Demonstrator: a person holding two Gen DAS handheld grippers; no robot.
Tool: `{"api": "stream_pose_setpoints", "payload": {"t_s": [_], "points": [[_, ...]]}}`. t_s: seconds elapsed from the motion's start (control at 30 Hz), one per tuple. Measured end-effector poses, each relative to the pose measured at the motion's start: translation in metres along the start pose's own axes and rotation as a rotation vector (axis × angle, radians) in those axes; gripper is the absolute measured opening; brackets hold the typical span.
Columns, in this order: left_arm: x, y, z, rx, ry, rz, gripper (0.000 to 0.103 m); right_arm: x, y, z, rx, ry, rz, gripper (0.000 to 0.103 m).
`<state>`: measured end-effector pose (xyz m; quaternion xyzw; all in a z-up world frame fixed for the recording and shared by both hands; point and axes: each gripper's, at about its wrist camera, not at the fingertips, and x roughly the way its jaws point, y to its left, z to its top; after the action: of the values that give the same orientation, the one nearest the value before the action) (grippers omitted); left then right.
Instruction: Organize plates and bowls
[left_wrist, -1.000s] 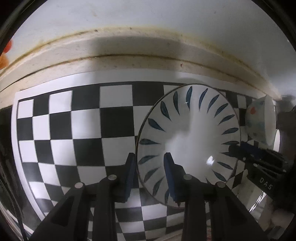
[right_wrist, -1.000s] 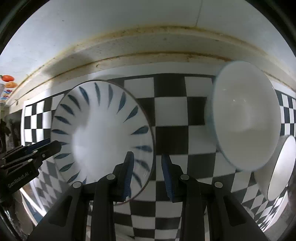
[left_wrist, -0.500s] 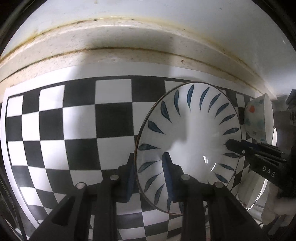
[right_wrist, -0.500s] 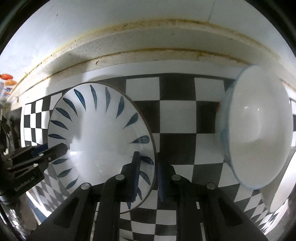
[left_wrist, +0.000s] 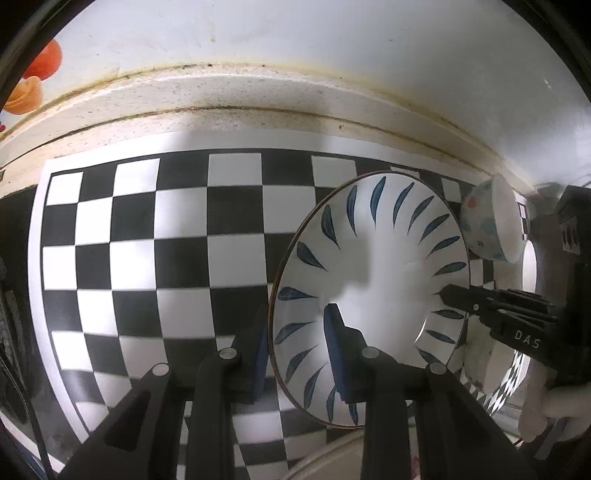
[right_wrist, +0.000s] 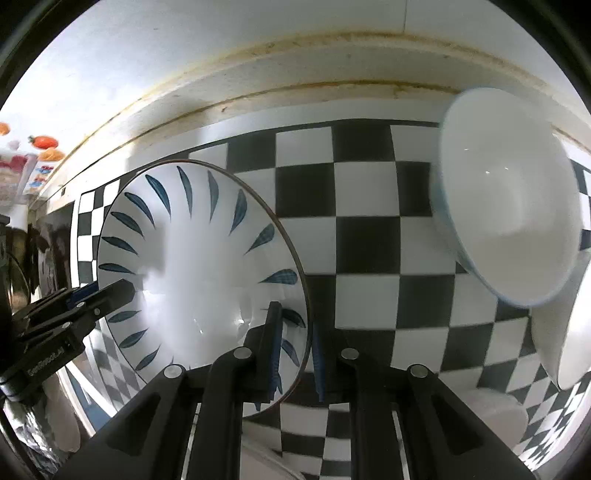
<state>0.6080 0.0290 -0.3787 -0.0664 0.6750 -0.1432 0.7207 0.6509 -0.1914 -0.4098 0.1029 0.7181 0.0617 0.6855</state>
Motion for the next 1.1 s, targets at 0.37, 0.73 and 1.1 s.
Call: {"api": "stream_pose_setpoints", "payload": {"t_s": [0.37,0.73,1.1], "points": [[-0.038,-0.005,-0.063,-0.014,-0.022,-0.024,0.026,-0.050,0.018,-0.065,-0.041,-0.050,0.010,0.014],[-0.056,-0.010,-0.144,-0.040,-0.036,-0.031,0.026,-0.051,0.009,-0.157,-0.021,-0.027,0.064,0.014],[-0.015,-0.006,-0.205,-0.093,0.072,-0.021,0.026,-0.017,0.006,-0.224,-0.039,0.047,0.055,0.014]]}}
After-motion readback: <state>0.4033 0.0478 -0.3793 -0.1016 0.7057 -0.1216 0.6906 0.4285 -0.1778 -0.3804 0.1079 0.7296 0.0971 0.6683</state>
